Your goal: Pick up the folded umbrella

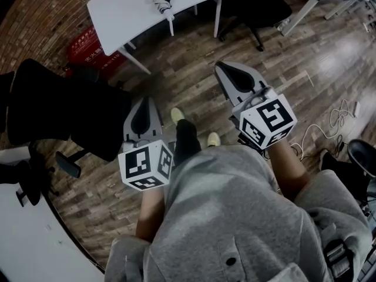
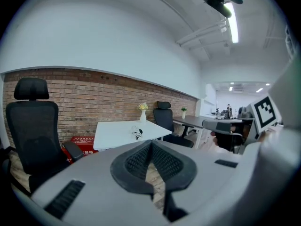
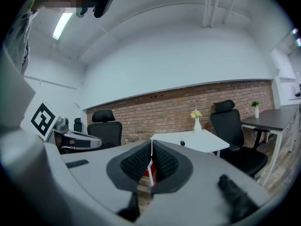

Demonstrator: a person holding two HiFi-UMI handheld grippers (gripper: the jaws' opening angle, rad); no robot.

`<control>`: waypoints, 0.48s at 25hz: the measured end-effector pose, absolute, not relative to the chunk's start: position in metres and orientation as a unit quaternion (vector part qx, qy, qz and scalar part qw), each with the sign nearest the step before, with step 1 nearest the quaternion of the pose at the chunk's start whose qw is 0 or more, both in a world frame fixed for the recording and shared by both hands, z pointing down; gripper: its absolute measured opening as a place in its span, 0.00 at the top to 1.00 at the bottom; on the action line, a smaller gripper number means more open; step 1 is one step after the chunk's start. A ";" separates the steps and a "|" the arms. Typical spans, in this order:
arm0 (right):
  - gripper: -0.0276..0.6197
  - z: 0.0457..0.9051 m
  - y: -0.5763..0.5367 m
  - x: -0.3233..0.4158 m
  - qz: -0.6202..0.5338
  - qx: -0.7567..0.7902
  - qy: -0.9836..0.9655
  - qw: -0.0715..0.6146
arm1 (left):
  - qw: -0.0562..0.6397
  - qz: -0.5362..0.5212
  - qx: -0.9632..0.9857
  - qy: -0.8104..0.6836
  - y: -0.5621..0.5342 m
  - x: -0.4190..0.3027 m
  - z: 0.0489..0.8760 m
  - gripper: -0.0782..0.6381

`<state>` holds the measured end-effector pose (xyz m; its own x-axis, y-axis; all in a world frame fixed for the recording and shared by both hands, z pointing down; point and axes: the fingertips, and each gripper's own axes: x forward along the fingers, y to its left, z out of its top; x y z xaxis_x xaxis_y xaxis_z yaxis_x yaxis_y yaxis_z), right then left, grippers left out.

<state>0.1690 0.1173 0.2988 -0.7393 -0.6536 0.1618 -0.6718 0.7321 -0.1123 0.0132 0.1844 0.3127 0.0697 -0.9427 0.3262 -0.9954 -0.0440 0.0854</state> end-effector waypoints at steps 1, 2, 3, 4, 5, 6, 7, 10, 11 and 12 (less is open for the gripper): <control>0.92 0.300 0.114 0.167 0.083 0.356 -0.929 0.057 | 0.146 0.091 0.718 -0.675 0.180 0.012 0.314 0.87; 0.92 0.302 0.110 0.166 0.084 0.356 -0.929 0.058 | 0.146 0.092 0.718 -0.674 0.175 0.010 0.315 0.87; 0.92 0.304 0.105 0.164 0.085 0.355 -0.929 0.059 | 0.147 0.093 0.719 -0.673 0.170 0.009 0.316 0.87; 0.92 0.306 0.100 0.161 0.086 0.356 -0.929 0.060 | 0.149 0.094 0.719 -0.672 0.165 0.006 0.318 0.87; 0.92 0.308 0.095 0.158 0.088 0.357 -0.928 0.062 | 0.151 0.094 0.719 -0.671 0.159 0.003 0.319 0.87; 0.92 0.309 0.090 0.155 0.090 0.357 -0.927 0.064 | 0.154 0.095 0.719 -0.671 0.153 -0.001 0.321 0.87; 0.92 0.311 0.085 0.152 0.092 0.357 -0.927 0.068 | 0.157 0.095 0.719 -0.670 0.148 -0.004 0.323 0.87; 0.92 0.314 0.069 0.137 0.088 0.351 -0.929 0.077 | 0.165 0.096 0.720 -0.667 0.129 -0.016 0.329 0.87; 0.92 0.316 0.064 0.132 0.086 0.348 -0.930 0.080 | 0.168 0.096 0.721 -0.666 0.121 -0.020 0.331 0.87; 0.92 0.317 0.057 0.127 0.085 0.346 -0.931 0.082 | 0.171 0.095 0.721 -0.665 0.114 -0.024 0.333 0.87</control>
